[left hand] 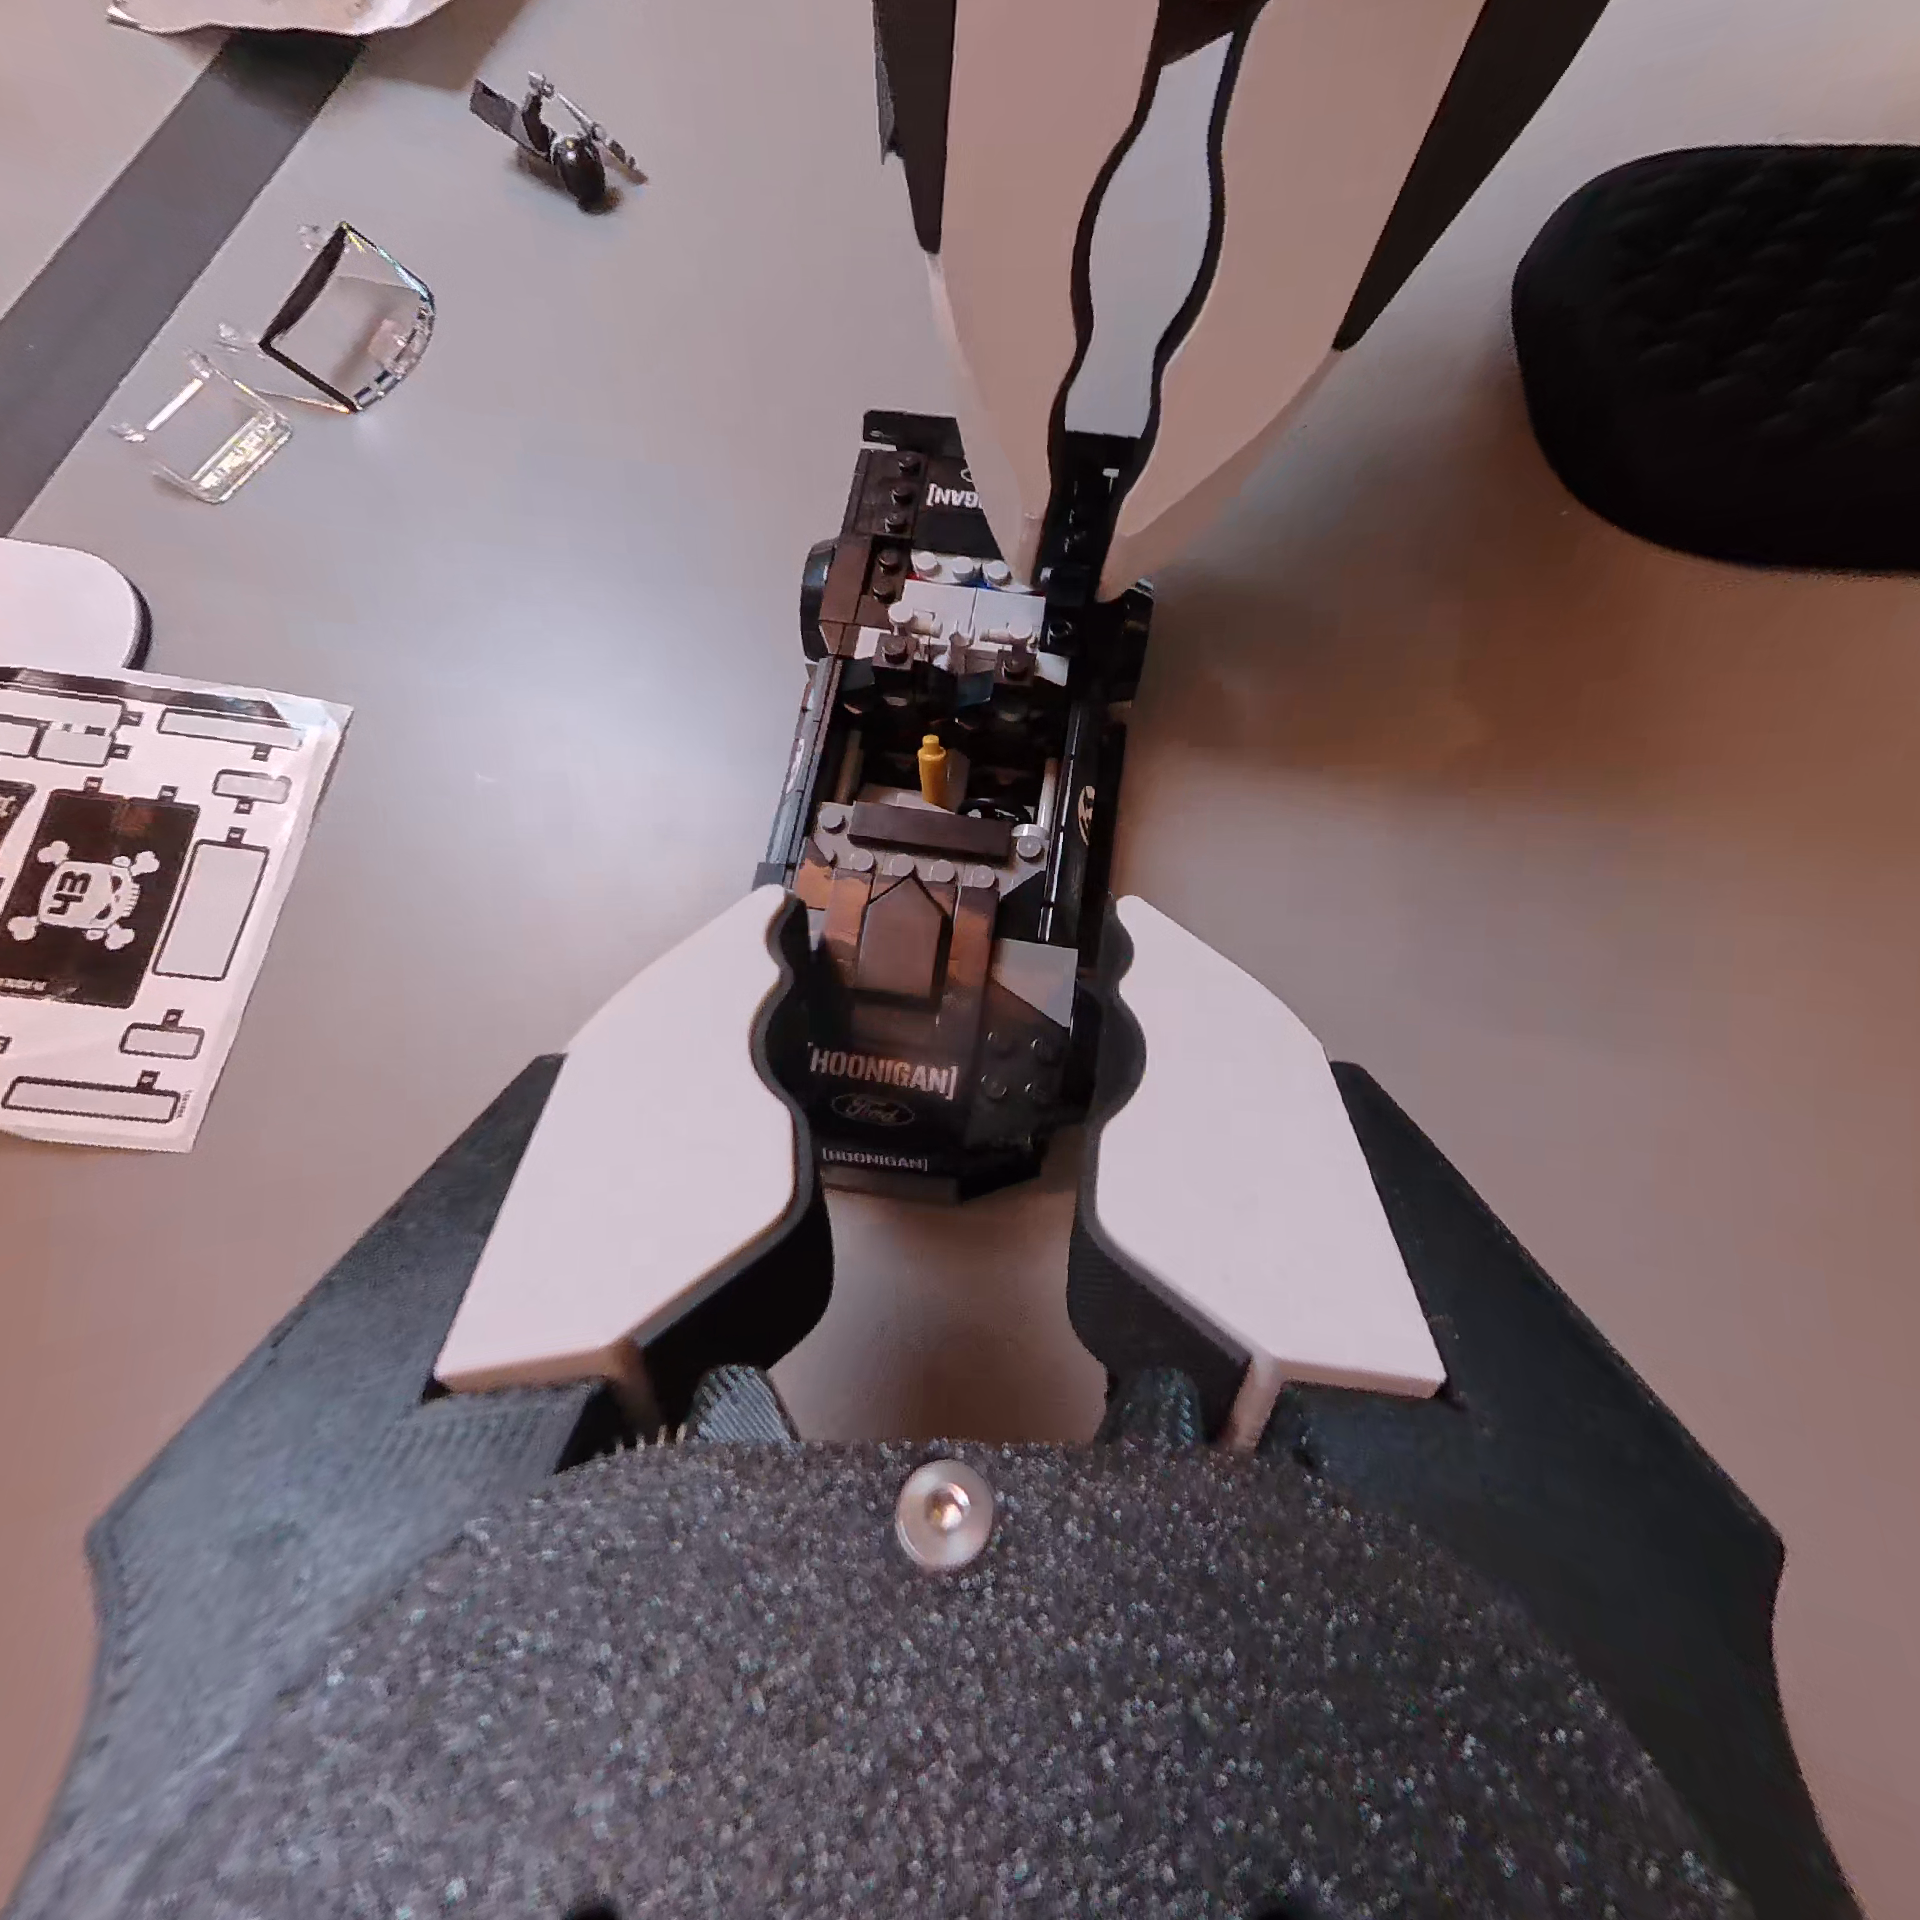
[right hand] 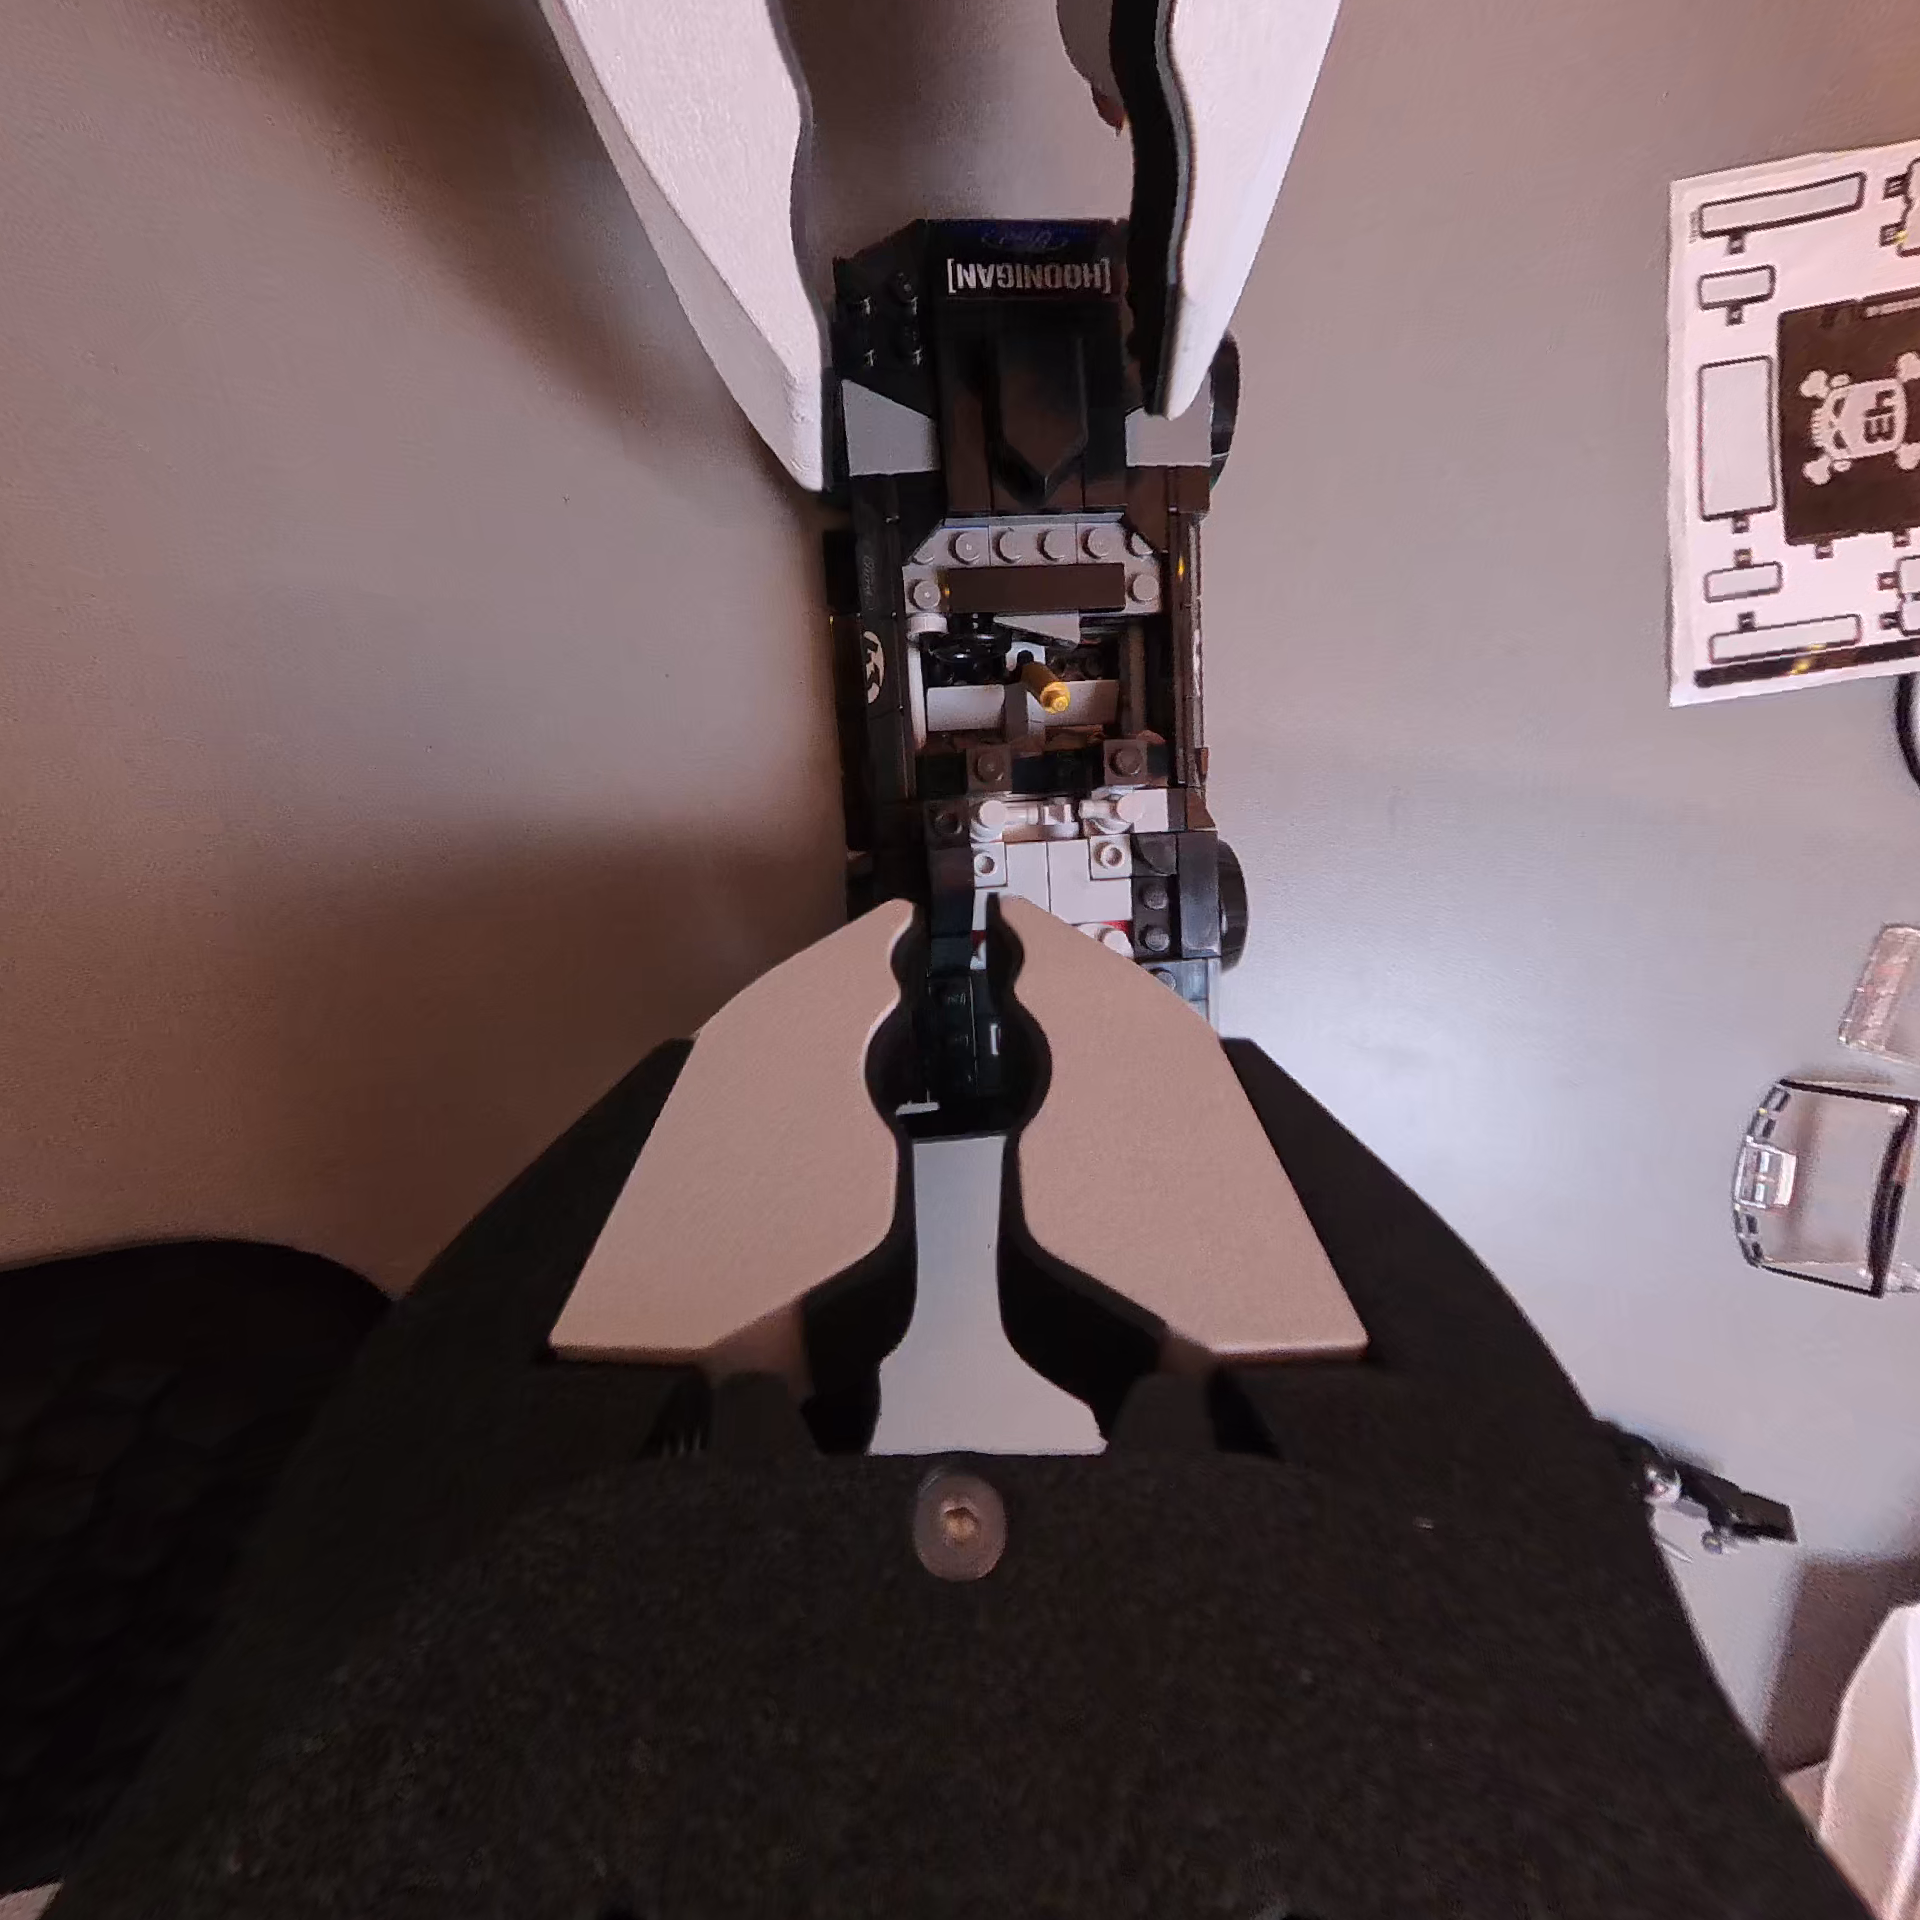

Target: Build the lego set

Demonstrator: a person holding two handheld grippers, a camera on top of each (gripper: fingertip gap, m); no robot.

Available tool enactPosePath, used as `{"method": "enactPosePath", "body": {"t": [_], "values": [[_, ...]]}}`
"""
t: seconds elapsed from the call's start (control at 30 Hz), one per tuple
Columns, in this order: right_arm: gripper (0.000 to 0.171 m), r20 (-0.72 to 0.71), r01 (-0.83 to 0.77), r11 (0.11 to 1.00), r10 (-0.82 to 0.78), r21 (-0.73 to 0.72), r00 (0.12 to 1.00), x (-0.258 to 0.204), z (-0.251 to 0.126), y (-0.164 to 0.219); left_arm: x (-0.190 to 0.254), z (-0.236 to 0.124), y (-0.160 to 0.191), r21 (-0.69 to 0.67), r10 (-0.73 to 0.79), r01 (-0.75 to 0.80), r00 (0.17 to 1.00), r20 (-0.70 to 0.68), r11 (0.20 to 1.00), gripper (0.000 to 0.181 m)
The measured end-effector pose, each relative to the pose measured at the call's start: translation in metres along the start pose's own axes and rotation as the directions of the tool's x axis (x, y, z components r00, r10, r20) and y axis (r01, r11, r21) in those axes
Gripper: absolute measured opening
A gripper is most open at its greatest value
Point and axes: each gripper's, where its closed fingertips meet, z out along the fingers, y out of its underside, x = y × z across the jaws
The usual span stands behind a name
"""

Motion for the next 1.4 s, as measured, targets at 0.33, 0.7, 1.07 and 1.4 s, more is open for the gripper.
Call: {"method": "enactPosePath", "body": {"t": [0.33,0.7,1.07,1.4], "values": [[0.008,0.043,-0.007,0.998,0.010,-0.066,0.999,0.002,0.002,0.003,0.002,0.001,0.001,-0.007,0.008,-0.008,1.000,-0.003,1.000,0.050],[0.008,0.056,0.002,0.985,0.008,-0.173,0.998,0.002,0.003,0.003,0.004,-0.001,-0.004,0.008,0.020,-0.020,1.000,-0.001,1.000,0.050],[0.031,-0.020,-0.113,0.984,0.116,0.136,0.993,0.004,-0.020,-0.008,0.000,-0.024,-0.009,0.052,0.018,-0.021,0.998,0.063,0.998,0.050],[0.034,-0.004,-0.341,0.733,0.425,0.588,0.905,-0.051,-0.054,-0.016,-0.020,-0.069,0.068,-0.094,-0.081,0.106,0.969,0.232,0.990,0.032]]}}
